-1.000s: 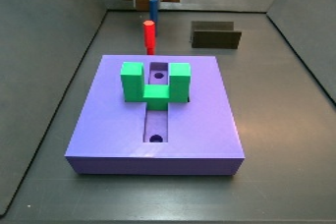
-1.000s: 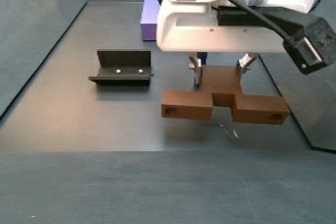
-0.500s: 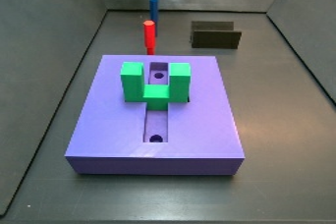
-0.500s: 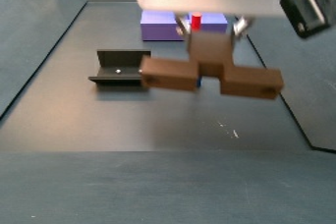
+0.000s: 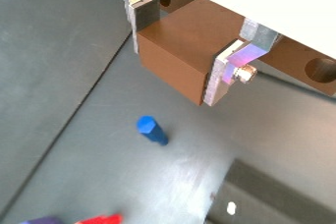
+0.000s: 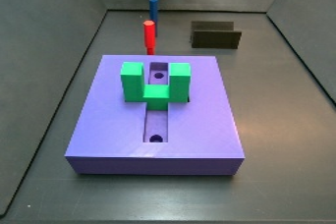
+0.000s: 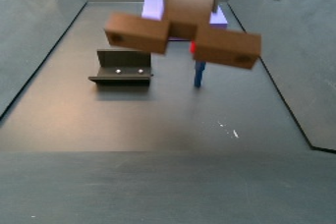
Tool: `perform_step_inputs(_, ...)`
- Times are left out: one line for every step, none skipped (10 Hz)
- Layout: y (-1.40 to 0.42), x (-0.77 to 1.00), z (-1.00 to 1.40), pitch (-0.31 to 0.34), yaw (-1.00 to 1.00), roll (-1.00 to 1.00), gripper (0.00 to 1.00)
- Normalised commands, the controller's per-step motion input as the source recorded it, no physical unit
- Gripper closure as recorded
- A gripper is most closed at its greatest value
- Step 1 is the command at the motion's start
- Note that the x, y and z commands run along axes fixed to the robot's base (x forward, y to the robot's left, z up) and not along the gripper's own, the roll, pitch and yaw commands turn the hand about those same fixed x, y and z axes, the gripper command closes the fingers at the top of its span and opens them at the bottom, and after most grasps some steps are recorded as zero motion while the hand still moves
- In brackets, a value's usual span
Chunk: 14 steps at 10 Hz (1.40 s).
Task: Pick up the brown object. Move up. Place the brown object on the fixture. Regrasp the brown object. Move to above the board. Insert the brown object.
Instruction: Place the brown object on the fixture.
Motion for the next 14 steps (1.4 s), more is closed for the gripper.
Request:
perform_step_inputs(0.00,0.55,0.16,0.086,-0.27,-0.44,1.00)
perform_step_inputs(0.00,0.53,0.15,0.054,-0.17,-0.62,1.00)
perform_step_inputs(0.00,0.57,0.17,0.069,-0.05,-0.74,1.00)
perform_step_inputs(0.00,0.71,0.21,0.149,-0.03,-0.75,1.00)
perform_step_inputs(-0.03,0.79,0.23,0.211,-0.03,-0.71,1.00)
perform_step_inputs(-0.05,0.82,0.15,0.260,-0.03,-0.59,1.00)
perform_step_inputs(-0.06,0.82,0.09,0.269,-0.05,-0.56,1.00)
perform_step_inputs(-0.12,0.90,0.00,0.294,-0.08,-0.50,1.00)
perform_step_inputs(-0.11,0.91,0.00,0.243,-0.11,-0.46,1.00)
perform_step_inputs(-0.11,0.92,0.00,0.231,-0.11,-0.44,1.00)
perform_step_inputs(-0.11,0.92,0.00,0.214,-0.11,-0.44,1.00)
perform_step_inputs(-0.08,0.91,0.00,0.154,-0.17,-0.44,1.00)
perform_step_inputs(-0.07,0.90,0.00,0.140,-0.18,-0.43,1.00)
perform_step_inputs(-0.07,0.90,0.00,0.140,-0.18,-0.43,1.00)
